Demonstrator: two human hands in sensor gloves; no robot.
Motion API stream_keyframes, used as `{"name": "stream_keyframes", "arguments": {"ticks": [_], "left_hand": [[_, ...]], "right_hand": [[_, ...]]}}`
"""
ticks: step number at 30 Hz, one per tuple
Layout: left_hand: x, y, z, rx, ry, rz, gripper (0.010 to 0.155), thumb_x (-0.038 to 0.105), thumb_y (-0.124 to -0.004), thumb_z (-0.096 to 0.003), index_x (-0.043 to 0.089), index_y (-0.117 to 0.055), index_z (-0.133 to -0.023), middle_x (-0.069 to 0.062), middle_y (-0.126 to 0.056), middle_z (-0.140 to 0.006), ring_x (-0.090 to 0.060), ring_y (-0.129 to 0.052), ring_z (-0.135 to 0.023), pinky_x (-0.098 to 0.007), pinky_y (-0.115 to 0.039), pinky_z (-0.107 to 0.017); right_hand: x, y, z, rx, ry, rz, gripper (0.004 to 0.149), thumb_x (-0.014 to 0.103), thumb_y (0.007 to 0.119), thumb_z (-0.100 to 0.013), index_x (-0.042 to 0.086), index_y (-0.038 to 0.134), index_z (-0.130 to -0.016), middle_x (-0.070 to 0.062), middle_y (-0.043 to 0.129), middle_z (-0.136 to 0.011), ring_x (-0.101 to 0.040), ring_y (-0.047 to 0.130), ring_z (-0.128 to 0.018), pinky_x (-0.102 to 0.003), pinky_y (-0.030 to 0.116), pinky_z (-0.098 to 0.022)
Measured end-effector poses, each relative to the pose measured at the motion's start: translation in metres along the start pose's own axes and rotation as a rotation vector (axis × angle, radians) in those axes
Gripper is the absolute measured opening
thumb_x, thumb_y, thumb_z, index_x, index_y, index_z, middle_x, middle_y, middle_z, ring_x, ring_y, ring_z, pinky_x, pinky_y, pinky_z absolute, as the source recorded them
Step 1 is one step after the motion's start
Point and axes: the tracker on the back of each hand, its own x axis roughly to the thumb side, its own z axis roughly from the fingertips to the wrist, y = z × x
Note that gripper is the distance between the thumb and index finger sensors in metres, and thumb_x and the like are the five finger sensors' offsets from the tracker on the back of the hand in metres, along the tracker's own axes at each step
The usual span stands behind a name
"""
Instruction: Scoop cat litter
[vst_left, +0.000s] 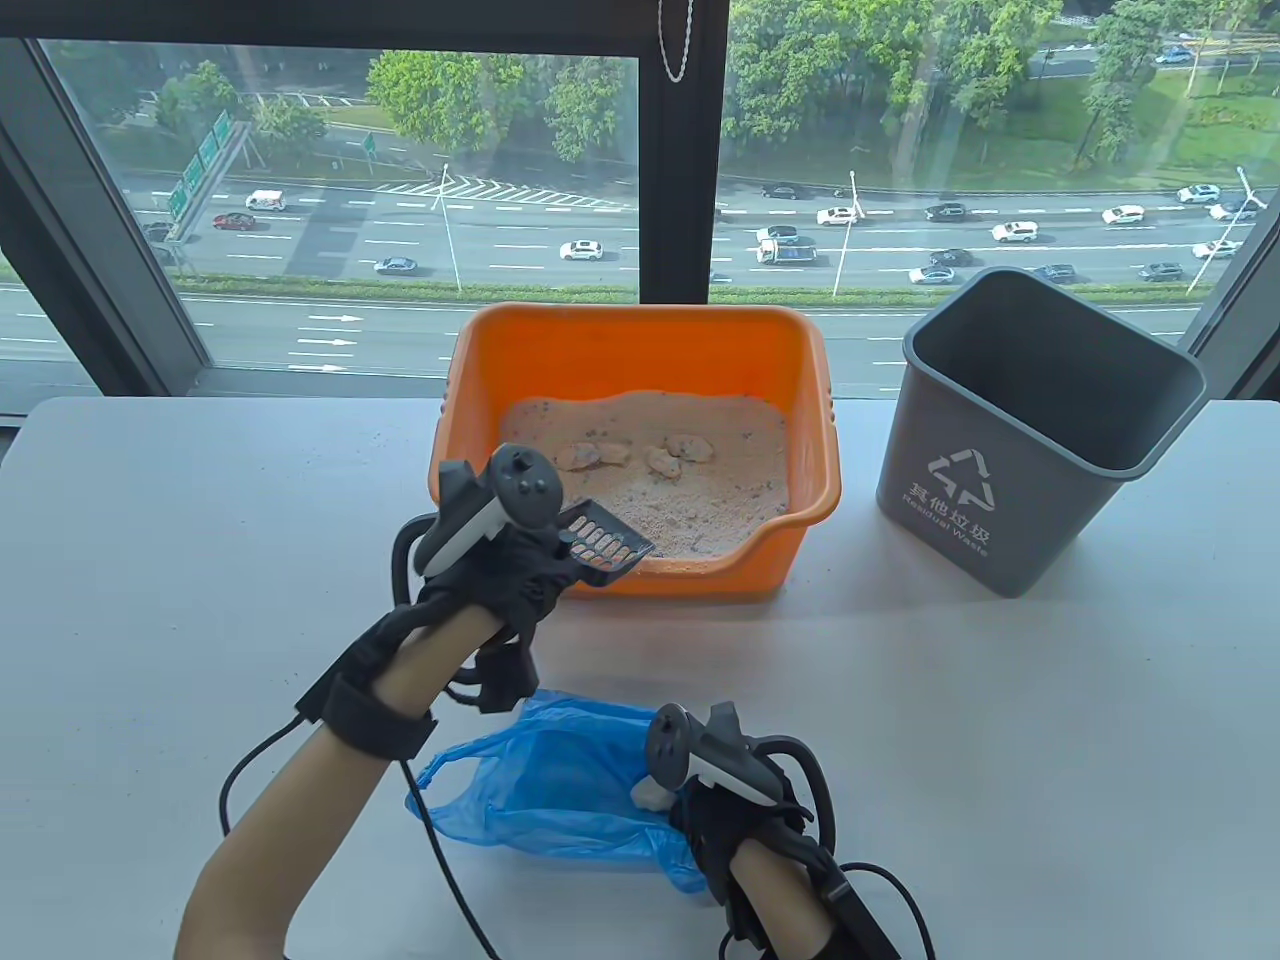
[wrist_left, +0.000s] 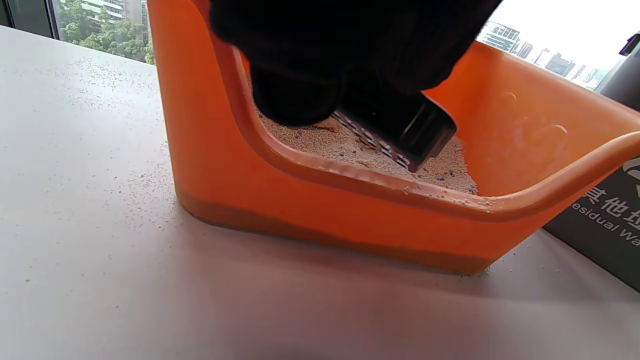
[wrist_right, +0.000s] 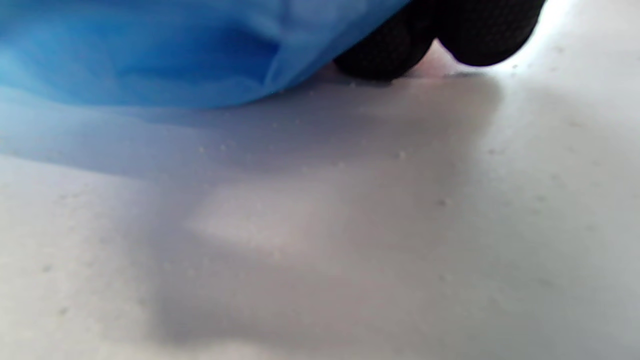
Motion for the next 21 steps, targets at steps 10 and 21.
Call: {"name": "stream_keyframes", "arguments": {"ticks": [10, 21], "left_hand": [[0.037, -0.020, -0.093, -0.091, 0.205, 0.012, 0.061, 0.042, -0.080, -0.0525, 0.002, -0.067, -0.097, -0.011, -0.095, -0.074, -0.007, -0.095, -0.022, -0.021, -0.084, -0.010], [0.039, -0.046, -0.149, -0.097, 0.244, 0.047, 0.062, 0.043, -0.074, -0.0525, 0.010, -0.057, -0.102, -0.004, -0.087, -0.079, -0.010, -0.091, -0.032, -0.025, -0.080, -0.022]], "right_hand": [[0.000, 0.000, 0.000, 0.005, 0.001, -0.007, 0.073, 0.035, 0.080, -0.038, 0.025, 0.041, -0.099, -0.023, 0.050, -0.092, -0.019, 0.078, -0.059, -0.042, 0.071, -0.047], [0.000, 0.000, -0.001, 0.008, 0.002, -0.004, 0.073, 0.035, 0.079, -0.038, 0.024, 0.041, -0.099, -0.023, 0.050, -0.092, -0.019, 0.078, -0.059, -0.043, 0.071, -0.047]]}}
